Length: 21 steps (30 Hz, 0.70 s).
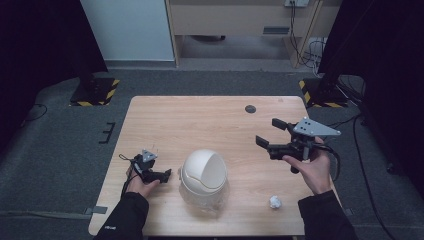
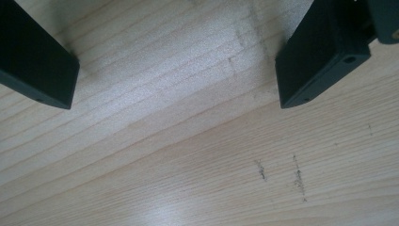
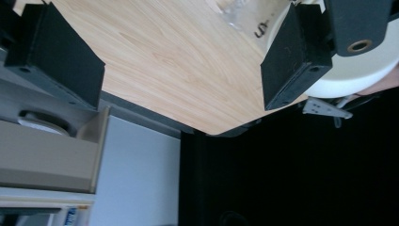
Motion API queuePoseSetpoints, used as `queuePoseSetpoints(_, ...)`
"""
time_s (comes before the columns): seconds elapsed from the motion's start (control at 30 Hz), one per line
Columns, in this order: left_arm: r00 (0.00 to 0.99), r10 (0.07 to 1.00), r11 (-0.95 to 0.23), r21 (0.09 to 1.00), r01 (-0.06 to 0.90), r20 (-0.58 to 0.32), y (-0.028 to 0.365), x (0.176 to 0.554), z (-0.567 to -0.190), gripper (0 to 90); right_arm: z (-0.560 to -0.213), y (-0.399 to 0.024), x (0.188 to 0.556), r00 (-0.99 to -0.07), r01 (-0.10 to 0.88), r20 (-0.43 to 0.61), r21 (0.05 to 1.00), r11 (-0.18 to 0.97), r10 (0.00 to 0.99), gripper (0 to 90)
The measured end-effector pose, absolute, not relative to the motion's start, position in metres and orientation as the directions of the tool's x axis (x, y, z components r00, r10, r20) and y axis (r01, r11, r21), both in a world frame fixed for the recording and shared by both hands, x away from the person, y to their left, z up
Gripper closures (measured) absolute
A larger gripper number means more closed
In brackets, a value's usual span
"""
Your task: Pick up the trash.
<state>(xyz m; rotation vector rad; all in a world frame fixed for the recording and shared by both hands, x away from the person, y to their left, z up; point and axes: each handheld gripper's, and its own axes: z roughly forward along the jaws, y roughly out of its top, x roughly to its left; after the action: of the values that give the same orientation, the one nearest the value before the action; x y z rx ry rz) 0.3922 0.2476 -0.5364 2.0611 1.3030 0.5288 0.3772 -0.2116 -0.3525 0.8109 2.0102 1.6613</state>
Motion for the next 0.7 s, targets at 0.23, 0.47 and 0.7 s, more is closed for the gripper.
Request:
queuePoseSetpoints(0.23,0.429,0.903,-0.308,0.697,0.648,0.000,0.248,0.392,-0.536,0.0,-0.357,-0.178,0.377,-0.786,0.173,0.054,0.976,0.135,0.615,14.1)
queuePoseSetpoints(0.47,0.429,0.903,-0.308,0.696,0.648,0.000,0.248,0.392,-0.536,0.0,-0.372,-0.158,0.376,-0.802,0.209,0.083,0.966,0.149,0.592,14.4)
queuePoseSetpoints(0.7,0.429,0.903,-0.308,0.696,0.648,0.000,0.248,0.392,-0.536,0.0,-0.383,-0.147,0.374,-0.821,0.228,0.087,0.956,0.185,0.564,15.3)
